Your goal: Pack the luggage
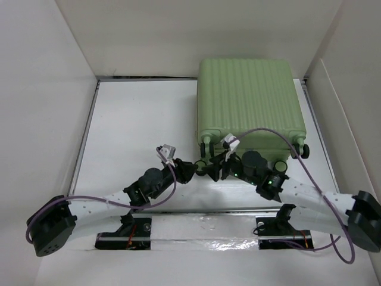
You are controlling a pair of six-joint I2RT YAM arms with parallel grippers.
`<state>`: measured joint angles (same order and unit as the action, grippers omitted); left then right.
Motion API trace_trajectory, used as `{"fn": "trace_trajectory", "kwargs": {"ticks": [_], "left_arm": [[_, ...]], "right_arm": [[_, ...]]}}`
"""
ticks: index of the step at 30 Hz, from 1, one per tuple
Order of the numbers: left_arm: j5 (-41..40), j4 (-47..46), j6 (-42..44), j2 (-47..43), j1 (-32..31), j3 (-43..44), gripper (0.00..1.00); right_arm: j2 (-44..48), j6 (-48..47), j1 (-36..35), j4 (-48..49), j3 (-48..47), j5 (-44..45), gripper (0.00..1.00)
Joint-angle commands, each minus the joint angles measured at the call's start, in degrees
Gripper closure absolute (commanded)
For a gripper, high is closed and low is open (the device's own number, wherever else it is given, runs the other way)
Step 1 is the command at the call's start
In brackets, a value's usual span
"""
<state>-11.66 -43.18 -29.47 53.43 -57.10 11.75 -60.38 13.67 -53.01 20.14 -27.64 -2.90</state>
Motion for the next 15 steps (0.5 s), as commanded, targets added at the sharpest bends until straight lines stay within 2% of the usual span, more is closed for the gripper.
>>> {"fn": "trace_trajectory", "kwargs": {"ticks": [1,3,4,7,10,13,15], "left_arm": [[1.2,-9.4,4.0,3.2,0.1,2.8,0.68],[1.3,-10.4,4.2,6.3,0.1,3.5,0.67],[1.2,-11.4,4.1,7.3,0.1,4.0,0.67],[-1.0,-12.5,2.7,9.6,0.1,4.1,0.67],[-3.2,-12.2,1.9,9.9,0.1,4.1,0.67],[-3.7,-12.1,1.6,9.4,0.1,4.0,0.69],[-4.1,-12.1,1.0,9.6,0.1,3.8,0.70]], "right_arm": [[8.7,-1.4,-0.6,-10.4,-3.0,6.9,0.39],[11.8,0.1,-0.6,-11.7,-3.1,11.7,0.34],[12.7,0.5,-1.1,-15.1,-4.2,13.2,0.27],[12.6,0.7,-1.1,-16.6,-7.7,17.1,0.20],[7.6,-0.3,-3.7,-18.2,-13.4,17.7,0.14],[1.9,-0.4,-8.4,-22.1,-19.5,24.8,0.08],[-2.1,0.3,-10.3,-23.6,-22.9,30.6,0.08]]}}
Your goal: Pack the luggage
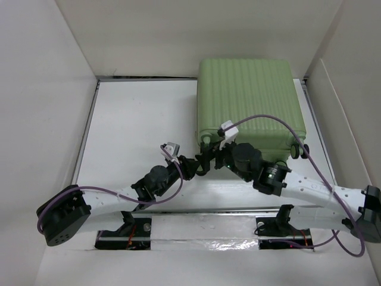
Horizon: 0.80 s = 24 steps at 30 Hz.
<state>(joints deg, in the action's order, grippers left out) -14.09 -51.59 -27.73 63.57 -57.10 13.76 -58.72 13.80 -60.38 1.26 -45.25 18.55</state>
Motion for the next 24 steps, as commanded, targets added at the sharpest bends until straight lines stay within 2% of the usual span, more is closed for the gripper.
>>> {"fn": "trace_trajectory", "kwargs": {"ticks": [1,5,8,12,13,15,18,19,21,24], "left_arm": [[-1.7,-4.0,-1.0,-0.4,0.1,1.5,0.71],[-1.2,-6.4,-2.2,0.8,0.1,0.8,0.73],[-0.5,-7.3,-3.0,1.5,0.1,0.6,0.74],[-0.6,-8.3,-3.5,1.7,0.1,0.3,0.76],[-0.6,-8.3,-3.4,1.8,0.1,0.4,0.76],[-0.4,-9.0,-3.4,2.3,0.1,0.2,0.76],[-0.1,-9.4,-3.4,2.7,0.1,0.0,0.76],[-0.1,-9.5,-3.5,2.8,0.1,-0.1,0.76],[-0.1,-9.6,-3.5,2.7,0.1,-0.3,0.76],[0.2,-9.4,-3.6,2.3,0.1,-0.6,0.77]], "right_arm": [[-4.9,0.5,-4.6,-6.1,-6.3,10.5,0.08],[-10.9,4.0,-6.7,-11.9,-10.7,21.1,0.14],[-14.0,6.7,-7.2,-15.6,-12.9,25.8,0.19],[-15.8,8.3,-7.7,-16.4,-13.8,29.9,0.25],[-15.8,8.4,-7.7,-16.3,-13.9,30.7,0.30],[-15.7,8.8,-8.3,-15.9,-14.2,33.4,0.30],[-14.8,8.6,-8.3,-15.2,-13.8,32.5,0.16],[-14.4,8.0,-8.3,-13.1,-13.4,31.3,0.04],[-13.4,8.1,-8.3,-11.6,-12.7,28.0,0.00],[-12.0,6.1,-8.3,-5.8,-10.2,25.2,0.01]]}}
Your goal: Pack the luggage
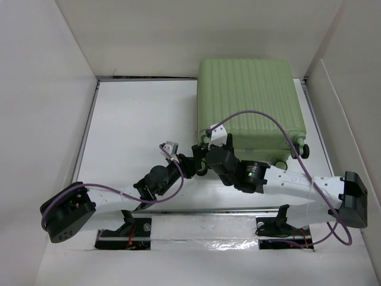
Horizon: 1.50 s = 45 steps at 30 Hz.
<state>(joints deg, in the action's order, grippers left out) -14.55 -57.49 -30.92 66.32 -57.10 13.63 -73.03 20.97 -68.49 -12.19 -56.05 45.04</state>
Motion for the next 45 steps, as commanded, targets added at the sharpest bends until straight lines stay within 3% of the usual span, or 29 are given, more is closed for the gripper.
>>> {"fn": "trace_trajectory", "kwargs": {"ticks": [1,5,7,14,15,16,17,27,37,45], "left_arm": [[0.7,-3.4,-0.4,-0.5,0.1,-0.5,0.77],[0.5,-3.1,-0.6,-0.5,0.1,-0.7,0.77],[0.6,-3.1,-0.7,-0.3,0.1,-0.5,0.77],[1.4,-3.1,-0.2,0.8,-0.4,1.0,0.77],[1.5,-3.2,-0.1,1.6,-0.4,1.4,0.76],[1.6,-3.4,0.2,2.0,-0.4,1.7,0.76],[1.6,-3.6,0.3,2.6,-0.4,2.2,0.76],[-0.7,-9.0,2.1,9.2,-0.9,5.1,0.76],[-7.6,-14.1,5.8,17.8,-2.2,9.7,0.79],[-10.4,-11.9,5.5,15.9,-2.2,7.7,0.77]], "right_arm": [[2.5,-1.8,-0.2,8.4,0.9,-1.7,0.04],[0.4,-1.8,0.9,8.0,-0.9,-2.3,0.17],[-0.9,-1.7,0.9,6.9,-1.8,-1.8,0.28],[-3.0,-1.6,0.9,0.2,-3.9,1.4,0.34],[-3.1,-2.2,0.9,0.0,-4.3,1.5,0.42],[-3.1,-3.5,0.9,-0.6,-4.8,1.6,0.56],[-3.3,-4.2,0.9,-2.3,-5.5,2.6,0.58],[-11.9,-11.6,-0.2,-20.4,-21.2,9.0,0.60],[-8.3,-14.9,-0.8,-10.7,-17.8,0.1,0.67],[-6.7,-15.9,-0.8,-9.1,-16.3,-0.2,0.68]]}}
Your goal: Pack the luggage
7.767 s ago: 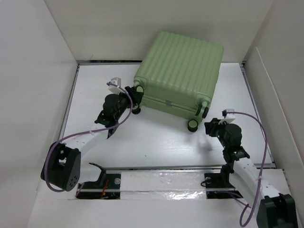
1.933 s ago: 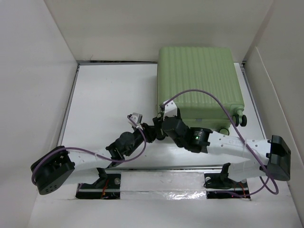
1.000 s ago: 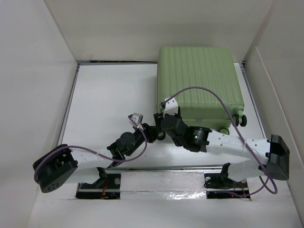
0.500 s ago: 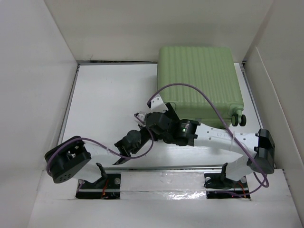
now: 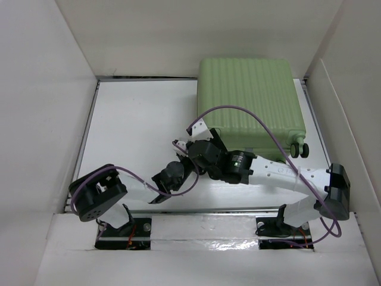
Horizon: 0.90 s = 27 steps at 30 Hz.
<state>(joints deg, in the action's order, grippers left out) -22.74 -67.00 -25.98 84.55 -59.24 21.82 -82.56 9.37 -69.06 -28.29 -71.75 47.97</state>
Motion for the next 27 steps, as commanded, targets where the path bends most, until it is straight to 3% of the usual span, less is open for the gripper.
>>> {"fn": "trace_trajectory", "kwargs": {"ticks": [1,3,6,11,16,27], "left_arm": [[-2.4,-1.9,0.1,-2.5,-0.1,-0.6,0.75],[-2.5,-1.3,-0.1,-1.9,-0.1,-1.1,0.63],[-1.9,1.8,1.4,0.6,-0.1,2.1,0.59],[-3.3,3.8,1.4,2.5,-0.1,3.8,0.60],[-3.0,-0.7,3.7,5.1,-0.1,6.0,0.61],[-0.3,-10.9,4.9,3.3,-0.1,5.3,0.74]], "right_arm": [[2.8,-4.3,-0.2,7.3,-0.6,-3.2,0.68],[2.8,-4.4,-0.2,7.6,-0.5,-3.8,0.68],[2.7,-4.8,-0.2,8.5,-0.2,-4.1,0.68],[2.7,-4.8,-0.2,9.0,0.6,-4.6,0.68],[3.2,-4.8,-0.2,10.4,1.7,-6.0,0.68],[4.8,-4.4,-0.2,13.1,4.6,-8.1,0.71]]}}
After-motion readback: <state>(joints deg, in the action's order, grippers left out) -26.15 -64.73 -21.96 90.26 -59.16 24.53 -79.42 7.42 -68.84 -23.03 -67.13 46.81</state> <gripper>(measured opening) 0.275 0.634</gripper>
